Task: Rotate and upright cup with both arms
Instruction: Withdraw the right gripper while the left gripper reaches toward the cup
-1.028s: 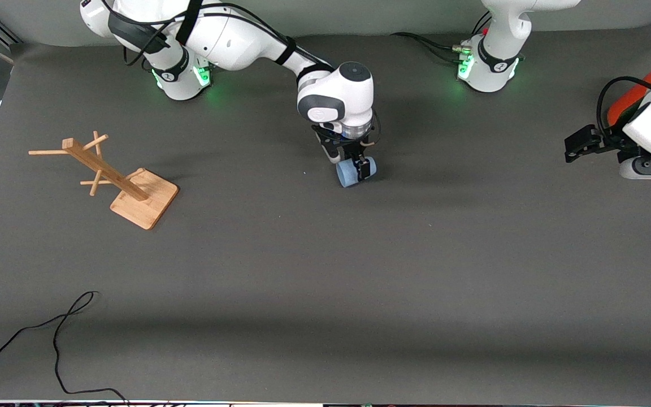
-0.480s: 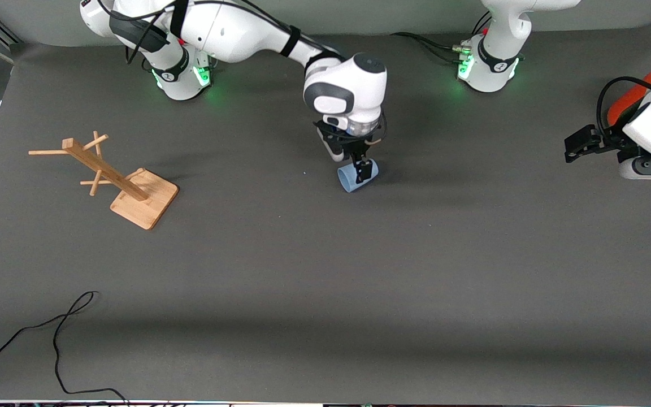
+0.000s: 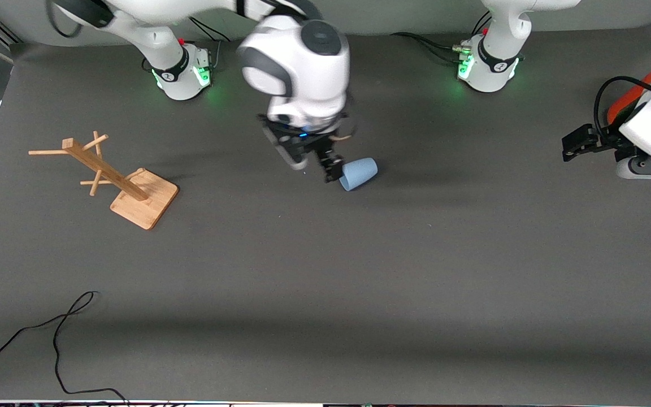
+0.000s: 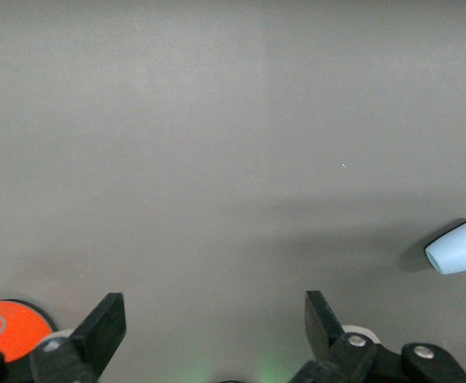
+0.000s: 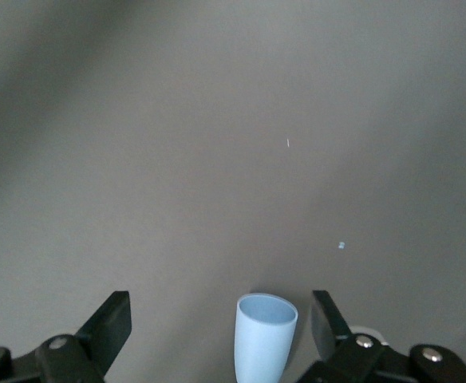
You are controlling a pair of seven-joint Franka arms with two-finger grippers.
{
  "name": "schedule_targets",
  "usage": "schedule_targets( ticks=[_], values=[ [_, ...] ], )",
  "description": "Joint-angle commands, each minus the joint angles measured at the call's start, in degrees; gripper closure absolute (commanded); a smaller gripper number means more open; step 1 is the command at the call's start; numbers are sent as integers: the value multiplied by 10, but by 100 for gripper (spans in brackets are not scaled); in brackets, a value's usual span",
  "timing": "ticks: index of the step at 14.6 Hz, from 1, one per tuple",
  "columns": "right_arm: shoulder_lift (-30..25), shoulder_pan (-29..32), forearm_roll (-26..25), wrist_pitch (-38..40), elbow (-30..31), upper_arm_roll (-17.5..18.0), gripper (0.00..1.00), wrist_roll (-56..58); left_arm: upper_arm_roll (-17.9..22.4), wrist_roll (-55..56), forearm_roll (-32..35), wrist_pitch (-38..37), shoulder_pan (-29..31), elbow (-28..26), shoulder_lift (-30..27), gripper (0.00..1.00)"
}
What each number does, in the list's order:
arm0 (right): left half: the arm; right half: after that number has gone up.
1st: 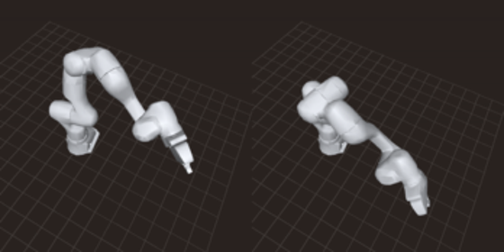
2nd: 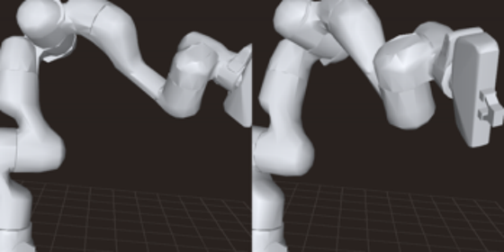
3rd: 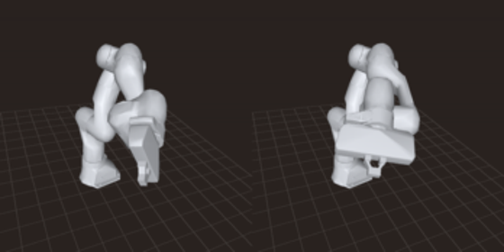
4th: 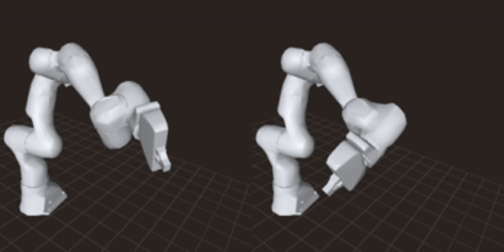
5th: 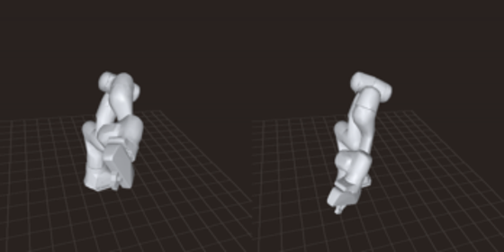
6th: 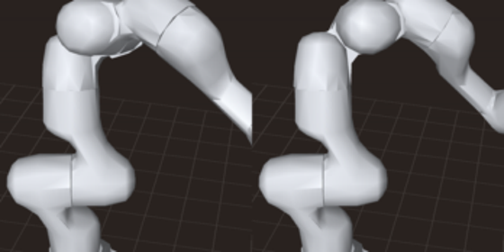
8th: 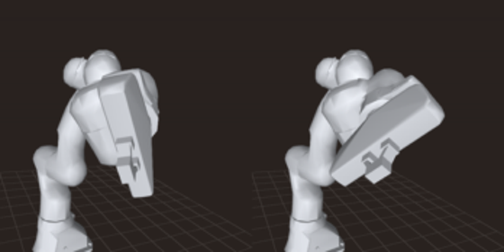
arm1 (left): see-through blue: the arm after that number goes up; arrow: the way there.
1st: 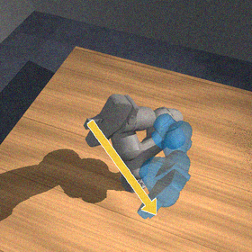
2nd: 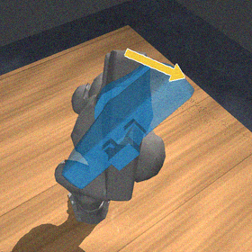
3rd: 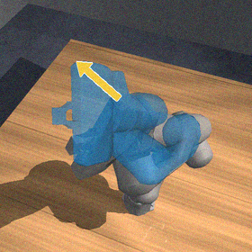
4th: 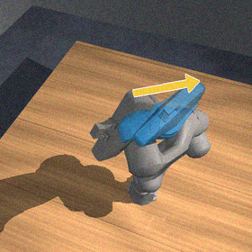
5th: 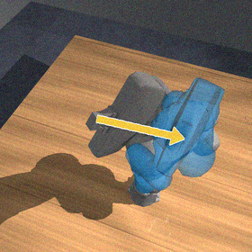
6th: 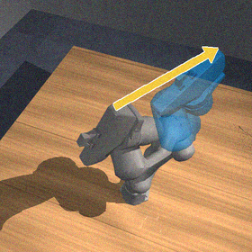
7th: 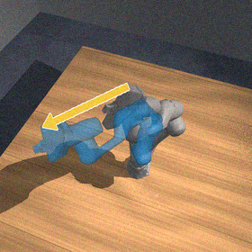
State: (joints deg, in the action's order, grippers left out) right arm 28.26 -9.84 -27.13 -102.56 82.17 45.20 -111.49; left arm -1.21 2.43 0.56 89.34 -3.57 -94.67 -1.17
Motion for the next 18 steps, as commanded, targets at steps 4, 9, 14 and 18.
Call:
schedule_targets(
  ticks=[4, 9, 14, 18],
  values=[
    [-129, 107, 180, 22, 11, -96, 0, 318, -5, 116, 9, -5, -92, 6, 17, 0],
    [-196, 103, 277, 58, 21, -276, 0, 612, -5, 258, 9, -11, -190, 88, 91, 0],
    [-237, 106, 278, 51, 68, -375, 0, 808, -5, 431, 38, -91, -295, 249, 233, 0],
    [-243, 104, 292, -8, 110, -448, 0, 986, -5, 558, 60, -108, -355, 356, 338, 0]
  ],
)
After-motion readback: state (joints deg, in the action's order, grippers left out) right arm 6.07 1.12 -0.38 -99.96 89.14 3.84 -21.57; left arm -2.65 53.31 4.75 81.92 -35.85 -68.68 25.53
